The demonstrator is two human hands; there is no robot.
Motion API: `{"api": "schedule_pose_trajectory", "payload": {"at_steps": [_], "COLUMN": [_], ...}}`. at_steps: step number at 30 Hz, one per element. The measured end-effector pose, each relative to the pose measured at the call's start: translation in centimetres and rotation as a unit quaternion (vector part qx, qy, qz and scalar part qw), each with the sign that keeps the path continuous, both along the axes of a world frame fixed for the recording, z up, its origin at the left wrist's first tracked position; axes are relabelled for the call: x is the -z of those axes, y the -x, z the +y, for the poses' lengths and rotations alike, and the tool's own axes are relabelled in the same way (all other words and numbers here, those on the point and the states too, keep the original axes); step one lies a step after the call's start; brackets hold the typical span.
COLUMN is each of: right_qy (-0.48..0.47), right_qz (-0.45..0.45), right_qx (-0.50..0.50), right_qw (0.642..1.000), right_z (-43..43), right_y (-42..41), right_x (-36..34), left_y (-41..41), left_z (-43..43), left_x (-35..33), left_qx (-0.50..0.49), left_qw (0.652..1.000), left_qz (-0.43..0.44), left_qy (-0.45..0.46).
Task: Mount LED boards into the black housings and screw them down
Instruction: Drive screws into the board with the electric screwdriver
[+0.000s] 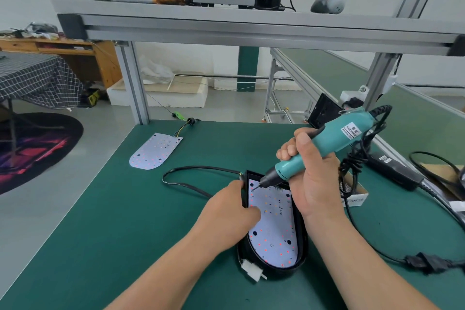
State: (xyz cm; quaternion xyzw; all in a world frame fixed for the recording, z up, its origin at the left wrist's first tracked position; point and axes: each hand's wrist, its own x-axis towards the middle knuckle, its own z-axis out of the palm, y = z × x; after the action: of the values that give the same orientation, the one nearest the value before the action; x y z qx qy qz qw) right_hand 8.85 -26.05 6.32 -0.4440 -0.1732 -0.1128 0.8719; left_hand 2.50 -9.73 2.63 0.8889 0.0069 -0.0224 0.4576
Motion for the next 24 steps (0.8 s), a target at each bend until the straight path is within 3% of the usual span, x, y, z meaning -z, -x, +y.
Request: {"api": "schedule_pose_trajectory", "payload": {"at_steps": [5, 12, 18, 24], "right_qy": [0.090, 0.171, 0.108, 0.094], "right_qz": [-0.075, -0.086, -0.050, -0.059], "right_qx": [-0.032, -0.075, -0.098, -0.054], "right_qw": [0.993, 0.979, 0.988, 0.992], "right_z": [1.2, 1.7, 0.8, -0.3], "right_y": [0.6, 0.3, 0.3, 1.3], "right_x": [-0.5, -0.2, -0.2, -0.5], "left_y": [-0.1, -0.2, -0.5, -0.4], "left_z": [0.0, 0.3, 0.4, 0.3], "left_x": [0.4, 0.7, 0.6, 0.6], "left_qx": [-0.009, 0.000, 0.005, 0.000], "left_qw": [1.000, 1.000, 0.999, 0.997], "left_qz": [-0.022, -0.023, -0.002, 0.023], "left_qy": [-0.008, 0.015, 0.048, 0.080]}}
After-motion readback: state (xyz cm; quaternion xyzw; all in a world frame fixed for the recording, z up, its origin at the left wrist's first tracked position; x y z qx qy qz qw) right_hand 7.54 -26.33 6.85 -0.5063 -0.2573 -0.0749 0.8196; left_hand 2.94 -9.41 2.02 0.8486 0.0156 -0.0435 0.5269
